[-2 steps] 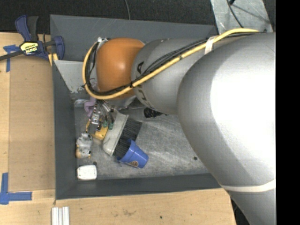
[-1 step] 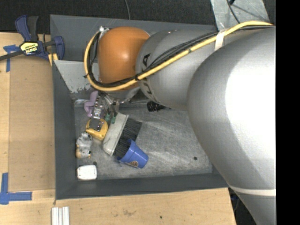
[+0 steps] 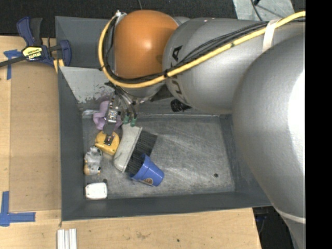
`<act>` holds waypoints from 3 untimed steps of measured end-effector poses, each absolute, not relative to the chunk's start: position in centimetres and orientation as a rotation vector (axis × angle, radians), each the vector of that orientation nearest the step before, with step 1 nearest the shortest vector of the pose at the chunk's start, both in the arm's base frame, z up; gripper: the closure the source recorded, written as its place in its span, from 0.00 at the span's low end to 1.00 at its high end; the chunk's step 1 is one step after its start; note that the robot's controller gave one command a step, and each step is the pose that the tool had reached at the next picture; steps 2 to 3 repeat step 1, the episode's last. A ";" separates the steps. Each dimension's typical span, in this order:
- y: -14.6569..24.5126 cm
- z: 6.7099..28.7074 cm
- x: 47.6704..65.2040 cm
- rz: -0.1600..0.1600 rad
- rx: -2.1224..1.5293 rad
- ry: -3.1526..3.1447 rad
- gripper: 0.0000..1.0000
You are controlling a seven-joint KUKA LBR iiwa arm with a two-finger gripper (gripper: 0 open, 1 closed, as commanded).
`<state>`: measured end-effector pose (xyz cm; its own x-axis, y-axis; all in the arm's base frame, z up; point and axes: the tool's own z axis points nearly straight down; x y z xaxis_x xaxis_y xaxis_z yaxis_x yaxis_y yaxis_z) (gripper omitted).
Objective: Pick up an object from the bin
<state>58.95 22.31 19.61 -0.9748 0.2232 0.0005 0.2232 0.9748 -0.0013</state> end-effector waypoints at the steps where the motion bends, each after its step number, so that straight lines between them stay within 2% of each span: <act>1: 22.3 25.8 59.0 0.000 -0.391 -3.118 1.00; 3: 22.3 25.8 59.0 0.000 -0.391 -3.118 1.00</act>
Offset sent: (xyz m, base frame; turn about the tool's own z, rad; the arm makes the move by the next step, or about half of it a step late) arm 0.0109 0.0003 -0.1033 -0.0184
